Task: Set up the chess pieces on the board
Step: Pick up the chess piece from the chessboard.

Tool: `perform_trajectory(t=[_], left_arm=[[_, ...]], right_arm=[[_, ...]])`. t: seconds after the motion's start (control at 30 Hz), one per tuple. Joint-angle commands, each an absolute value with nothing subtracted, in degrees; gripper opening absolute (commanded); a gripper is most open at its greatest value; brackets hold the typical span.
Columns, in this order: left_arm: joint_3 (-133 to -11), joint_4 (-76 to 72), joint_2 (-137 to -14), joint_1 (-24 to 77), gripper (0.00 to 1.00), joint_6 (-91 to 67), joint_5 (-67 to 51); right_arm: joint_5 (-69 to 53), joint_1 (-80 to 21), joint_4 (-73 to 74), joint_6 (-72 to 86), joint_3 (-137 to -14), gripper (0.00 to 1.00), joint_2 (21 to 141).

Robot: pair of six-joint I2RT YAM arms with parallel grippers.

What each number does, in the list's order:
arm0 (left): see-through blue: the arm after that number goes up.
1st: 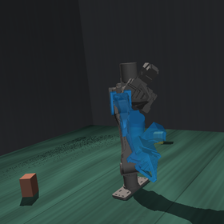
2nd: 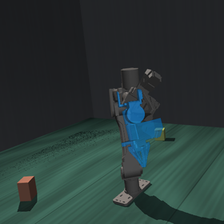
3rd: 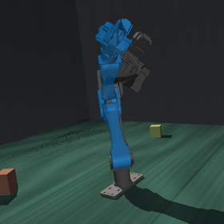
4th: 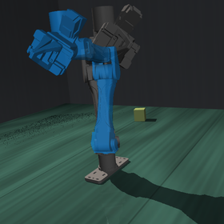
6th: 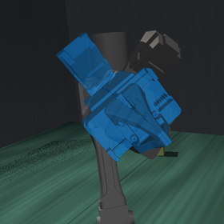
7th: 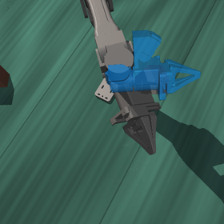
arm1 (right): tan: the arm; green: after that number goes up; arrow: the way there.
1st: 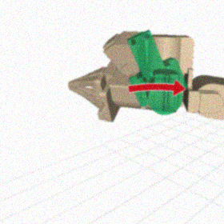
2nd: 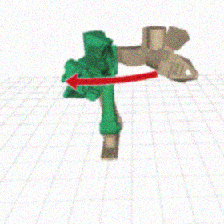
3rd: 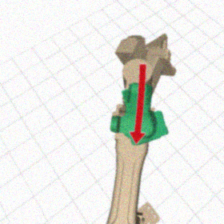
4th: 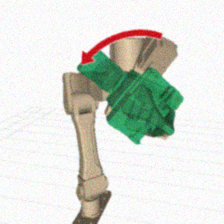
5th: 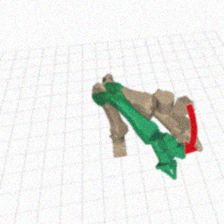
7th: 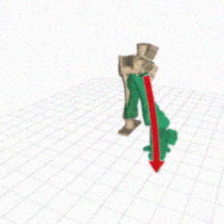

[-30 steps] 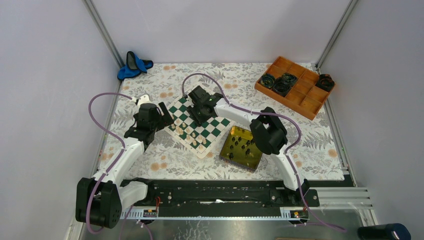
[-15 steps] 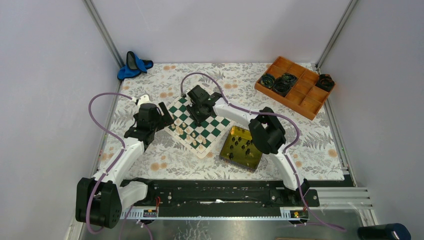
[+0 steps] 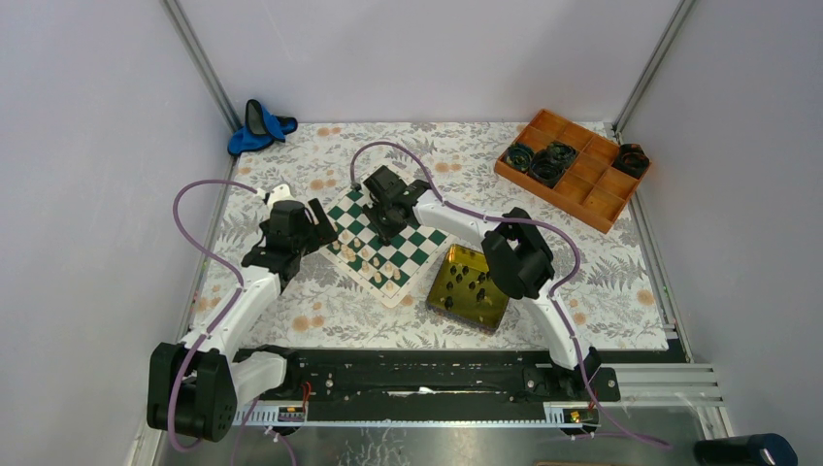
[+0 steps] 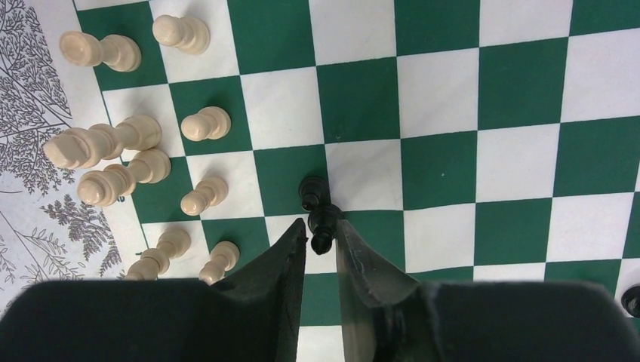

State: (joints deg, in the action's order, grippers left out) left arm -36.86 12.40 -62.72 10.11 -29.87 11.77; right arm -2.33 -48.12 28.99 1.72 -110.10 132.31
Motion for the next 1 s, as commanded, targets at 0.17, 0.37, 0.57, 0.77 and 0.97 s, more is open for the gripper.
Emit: perform_trajectory(t=[0.17,0.37,0.57,0.77,0.97], left_arm=[[-36.83,9.37,-63.1,10.46,0.99,-29.44,11.51],[-36.93,9.4,-63.02,10.46,0.99,-29.27,11.59],[-36.94,9.41,-62.84,10.45,0.99,-29.09,11.6],[-36.88,9.38,-62.67,10.41,0.99,-29.16,11.36],[-36.89,9.32,-62.49,10.46,0.99,-29.27,11.27]], right_arm=[[-2.99,-48.2,28.23,1.12,-110.44,0.2,131.64],[-2.75,-48.25,28.26,1.21,-109.92,0.15,131.25],[-2.22,-48.28,28.18,1.19,-109.04,0.12,130.32],[-1.44,-48.23,28.46,1.23,-108.64,0.11,128.49],[-0.71,-48.23,28.77,1.15,-108.13,0.11,126.69]])
